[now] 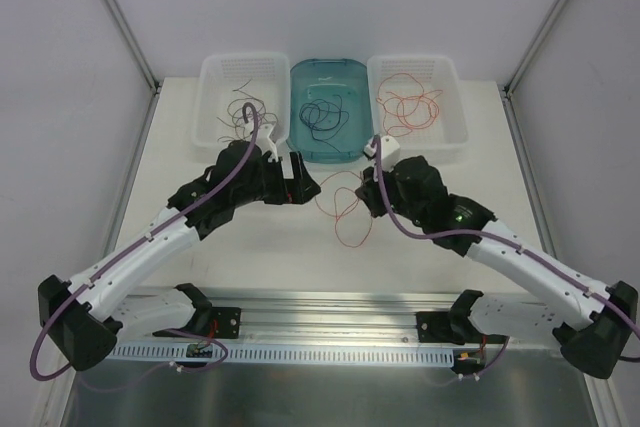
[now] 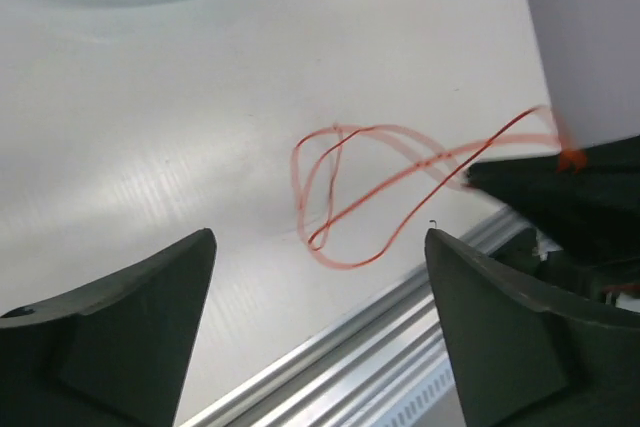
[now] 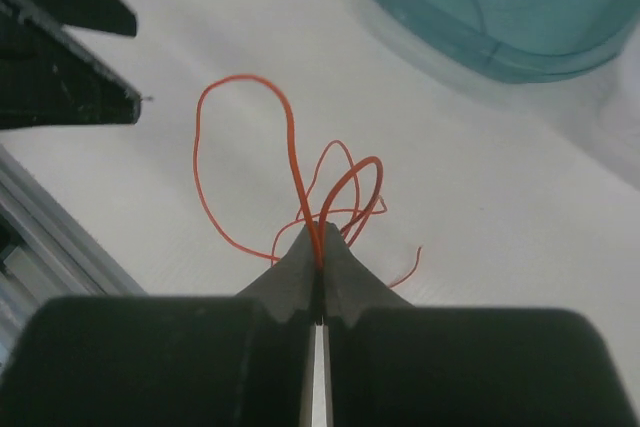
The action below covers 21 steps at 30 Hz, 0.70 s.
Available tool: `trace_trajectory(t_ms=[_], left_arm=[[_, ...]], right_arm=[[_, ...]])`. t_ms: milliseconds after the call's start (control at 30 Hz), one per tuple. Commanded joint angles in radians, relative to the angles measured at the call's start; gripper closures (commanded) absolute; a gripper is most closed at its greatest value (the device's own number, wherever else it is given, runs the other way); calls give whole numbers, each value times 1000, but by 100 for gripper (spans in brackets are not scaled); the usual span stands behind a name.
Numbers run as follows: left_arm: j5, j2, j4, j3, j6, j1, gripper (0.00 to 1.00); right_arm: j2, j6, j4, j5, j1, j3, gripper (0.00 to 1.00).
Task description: Untangle the cables
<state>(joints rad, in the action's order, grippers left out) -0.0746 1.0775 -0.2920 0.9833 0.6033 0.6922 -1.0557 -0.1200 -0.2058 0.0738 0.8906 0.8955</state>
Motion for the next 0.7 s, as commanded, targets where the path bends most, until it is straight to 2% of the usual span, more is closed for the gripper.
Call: trace_trajectory(t_ms=[0, 133, 233, 333, 467, 667], left_arm=[[68, -76, -15, -32, -66, -26, 3], [76, -134, -47, -63, -134, -80, 1], [0, -200, -52, -90, -212, -111, 1], [7, -272, -61, -152, -295, -117, 1], [48, -343, -87, -219, -329, -117, 1], [55, -337, -156, -209, -355, -117, 1]], right_arm=[[57, -47, -219, 110, -73, 149, 99], [10, -99, -389, 147, -168, 414, 99], [-49, -136, -440, 188, -248, 520, 99], [-116, -158, -406, 181, -349, 650, 99], [-234, -173, -337, 166, -453, 831, 99], [-485, -110, -192, 69, -619, 967, 99]])
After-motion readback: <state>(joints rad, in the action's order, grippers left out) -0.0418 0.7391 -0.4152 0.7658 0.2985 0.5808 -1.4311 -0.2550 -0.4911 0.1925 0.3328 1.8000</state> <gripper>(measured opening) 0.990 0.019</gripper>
